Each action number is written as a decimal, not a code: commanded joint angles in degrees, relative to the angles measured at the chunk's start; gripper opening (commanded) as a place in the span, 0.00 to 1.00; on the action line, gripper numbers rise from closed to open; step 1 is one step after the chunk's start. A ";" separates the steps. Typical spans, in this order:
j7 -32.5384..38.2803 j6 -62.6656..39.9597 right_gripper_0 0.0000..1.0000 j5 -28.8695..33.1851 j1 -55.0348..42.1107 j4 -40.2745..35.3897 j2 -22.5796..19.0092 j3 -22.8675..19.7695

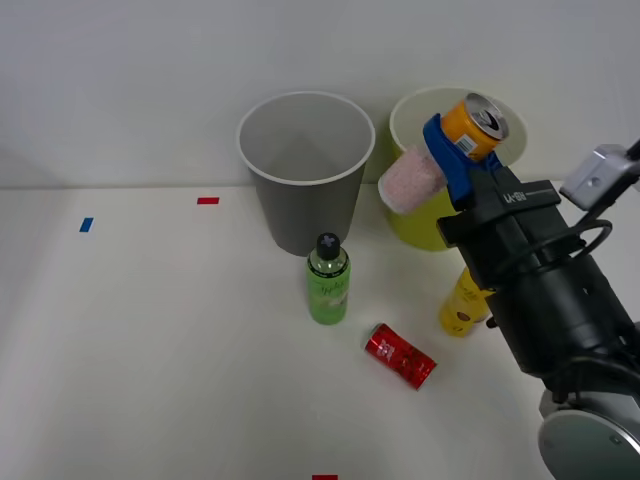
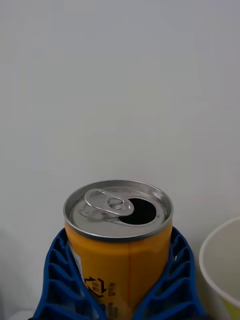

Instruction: Put cans in the gray bin, plastic bottles in the light green bin

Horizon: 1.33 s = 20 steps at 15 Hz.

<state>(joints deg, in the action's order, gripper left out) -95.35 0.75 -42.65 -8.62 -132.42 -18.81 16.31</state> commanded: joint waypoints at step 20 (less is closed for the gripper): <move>2.71 -16.31 0.00 -0.33 45.36 37.24 1.50 2.15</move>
<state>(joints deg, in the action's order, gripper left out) -92.50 -17.20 -42.93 35.50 -97.28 -17.96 17.72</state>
